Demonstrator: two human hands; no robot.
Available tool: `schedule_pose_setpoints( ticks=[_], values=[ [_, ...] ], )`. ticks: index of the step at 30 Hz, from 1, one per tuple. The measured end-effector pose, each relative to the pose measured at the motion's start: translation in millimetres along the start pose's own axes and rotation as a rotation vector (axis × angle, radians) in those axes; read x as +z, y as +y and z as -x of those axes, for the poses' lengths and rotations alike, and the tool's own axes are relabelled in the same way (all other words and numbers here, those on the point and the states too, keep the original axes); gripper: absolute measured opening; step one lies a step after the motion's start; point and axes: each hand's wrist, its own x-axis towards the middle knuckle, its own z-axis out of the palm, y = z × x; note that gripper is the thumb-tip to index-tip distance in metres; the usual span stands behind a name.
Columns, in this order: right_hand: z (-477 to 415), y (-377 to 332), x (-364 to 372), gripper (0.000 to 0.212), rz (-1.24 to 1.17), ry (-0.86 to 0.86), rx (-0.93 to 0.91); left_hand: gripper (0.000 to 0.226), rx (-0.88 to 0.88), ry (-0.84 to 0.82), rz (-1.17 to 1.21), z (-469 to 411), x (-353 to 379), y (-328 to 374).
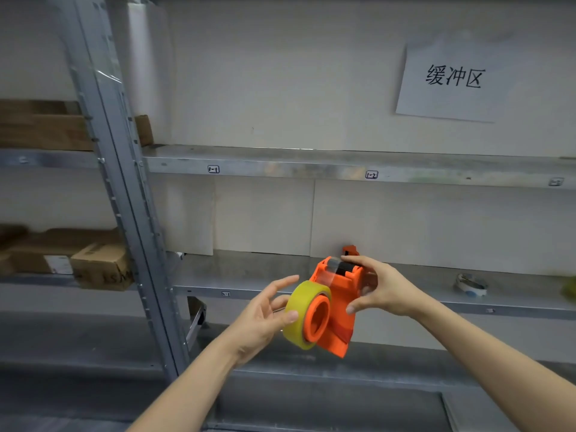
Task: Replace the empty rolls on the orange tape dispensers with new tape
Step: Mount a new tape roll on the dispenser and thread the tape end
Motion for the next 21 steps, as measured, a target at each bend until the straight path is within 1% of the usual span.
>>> schedule_pose_setpoints(
  ticks=[8, 11, 14, 15, 19, 21],
  values=[
    [-52.6, -7.2, 17.1, 0.080, -0.032, -0.077, 0.002, 0.080, 0.028, 0.104, -0.001, 0.6, -51.3, 6.4],
    [-81.4, -12.8, 32.2, 0.088, -0.015, -0.091, -0.002, 0.076, 0.018, 0.144, -0.044, -5.7, -81.0, 5.3],
    [-114.1, -16.4, 50.3, 0.085, 0.006, -0.084, 0.009, 0.044, -0.002, 0.159, -0.087, -18.2, -115.6, 2.2],
    [-125.4, -16.7, 56.1, 0.085, 0.007, -0.074, 0.023, 0.039, -0.008, 0.154, -0.093, -23.5, -127.9, 1.6],
    [-167.7, -15.6, 78.1, 0.094, -0.008, -0.059, 0.082, 0.037, -0.018, 0.125, -0.096, -49.6, -178.9, -1.1],
    [-187.4, -11.6, 86.4, 0.092, -0.025, -0.042, 0.104, 0.044, -0.024, 0.119, -0.089, -64.2, -201.2, -3.5]
  ],
)
